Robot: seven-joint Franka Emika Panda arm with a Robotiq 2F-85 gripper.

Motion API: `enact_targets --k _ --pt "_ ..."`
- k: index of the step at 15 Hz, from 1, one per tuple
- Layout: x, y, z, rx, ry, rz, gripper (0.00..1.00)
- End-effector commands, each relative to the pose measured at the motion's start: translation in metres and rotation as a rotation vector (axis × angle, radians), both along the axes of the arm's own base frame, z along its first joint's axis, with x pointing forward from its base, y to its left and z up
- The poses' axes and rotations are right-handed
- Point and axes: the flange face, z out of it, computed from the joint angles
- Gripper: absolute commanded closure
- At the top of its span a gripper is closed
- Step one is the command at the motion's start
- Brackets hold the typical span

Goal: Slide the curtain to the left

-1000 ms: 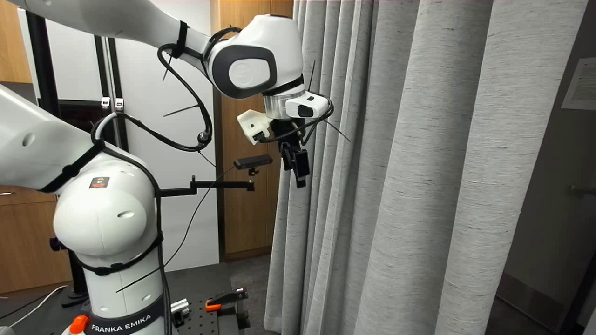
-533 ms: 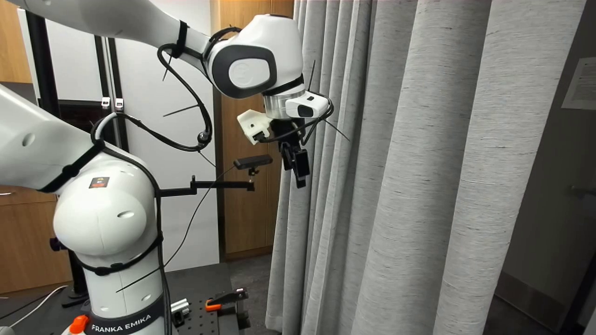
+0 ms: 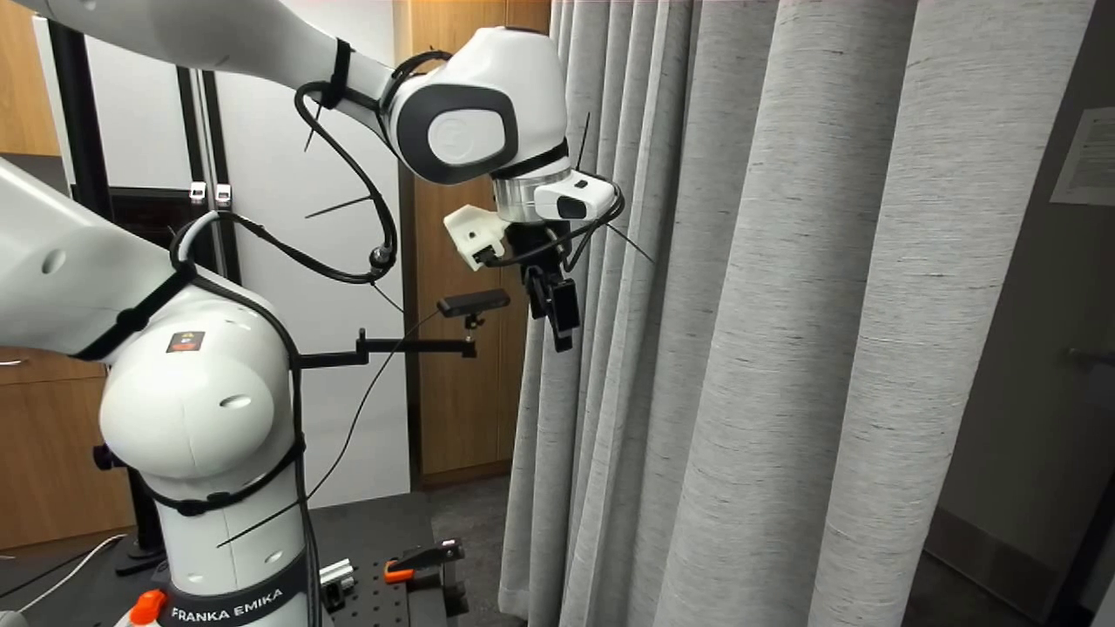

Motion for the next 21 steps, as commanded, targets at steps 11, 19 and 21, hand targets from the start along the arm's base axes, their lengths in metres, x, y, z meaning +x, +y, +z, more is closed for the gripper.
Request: enact_targets --k 11,19,21 --pt "-0.015 -0.001 0.001 -0.055 0.277 0.055 0.00" --pt "0.030 -0.019 -0.034 -0.052 0.344 0.061 0.00" --pt "0.006 -0.012 -0.024 -0.083 0.284 0.068 0.00"
